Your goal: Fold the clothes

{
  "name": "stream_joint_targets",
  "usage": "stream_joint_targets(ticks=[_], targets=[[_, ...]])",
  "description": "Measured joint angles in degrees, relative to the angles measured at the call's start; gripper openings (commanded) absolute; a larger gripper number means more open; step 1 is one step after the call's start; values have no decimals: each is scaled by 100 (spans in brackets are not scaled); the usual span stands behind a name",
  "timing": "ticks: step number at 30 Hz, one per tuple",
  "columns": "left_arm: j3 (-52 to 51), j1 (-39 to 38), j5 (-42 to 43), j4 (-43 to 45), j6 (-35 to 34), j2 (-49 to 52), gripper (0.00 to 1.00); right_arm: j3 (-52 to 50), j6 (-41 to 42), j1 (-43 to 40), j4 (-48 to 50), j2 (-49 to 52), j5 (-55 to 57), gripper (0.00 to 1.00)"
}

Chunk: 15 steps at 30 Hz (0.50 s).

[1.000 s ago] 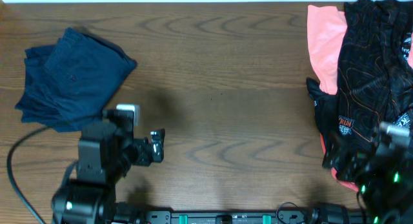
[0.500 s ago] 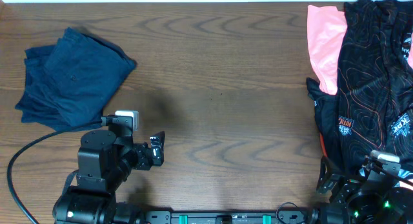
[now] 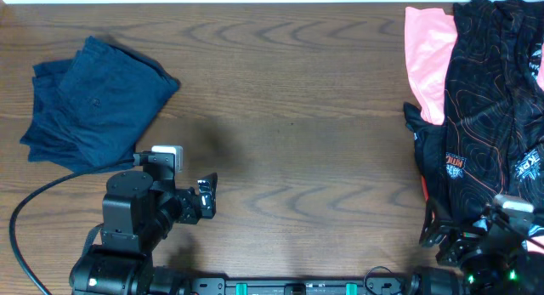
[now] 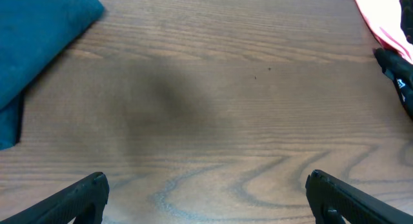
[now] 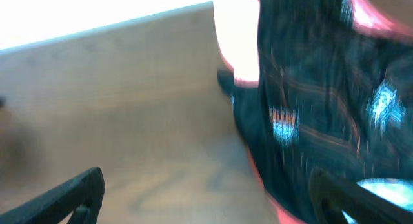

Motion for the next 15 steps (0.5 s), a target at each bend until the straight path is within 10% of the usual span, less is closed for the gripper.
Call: stream_joint_targets(ticks=[15], targets=[[0, 0, 17, 2, 0, 4, 98, -2868, -573, 138, 3681, -1480, -74, 99]])
